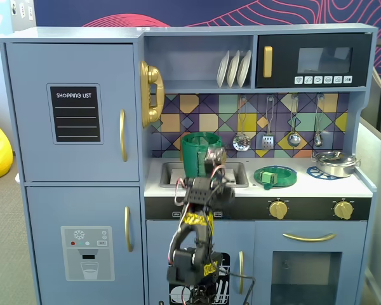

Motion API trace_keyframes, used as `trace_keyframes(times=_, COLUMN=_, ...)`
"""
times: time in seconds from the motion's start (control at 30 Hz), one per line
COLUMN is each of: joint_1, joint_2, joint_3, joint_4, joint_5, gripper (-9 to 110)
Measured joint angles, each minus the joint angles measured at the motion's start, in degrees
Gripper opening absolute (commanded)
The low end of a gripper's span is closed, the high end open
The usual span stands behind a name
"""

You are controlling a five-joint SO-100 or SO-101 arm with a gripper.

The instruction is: Take off the lid from the green recipient and place it on the counter

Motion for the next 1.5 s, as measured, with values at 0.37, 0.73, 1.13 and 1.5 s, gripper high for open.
trace_keyframes(times=0.37, joint_1=-10.72, joint_2=14.68, joint_3=29.44, joint_4=-10.2, joint_5=2.46, gripper=13)
trace_keyframes(times=0.73, joint_1=-13.97, joint_2=17.84, joint_3=44.82, joint_4=-22.76, joint_5=5.71, gripper=11)
trace_keyframes(times=1.13, joint_1=-15.29, joint_2=17.84, joint_3=45.62, joint_4=-8.17, joint_5=10.72, gripper=8)
trace_keyframes(times=1.5, joint_1=-17.31, joint_2=19.25, joint_3=45.53, joint_4=11.07, joint_5=9.49, gripper=9)
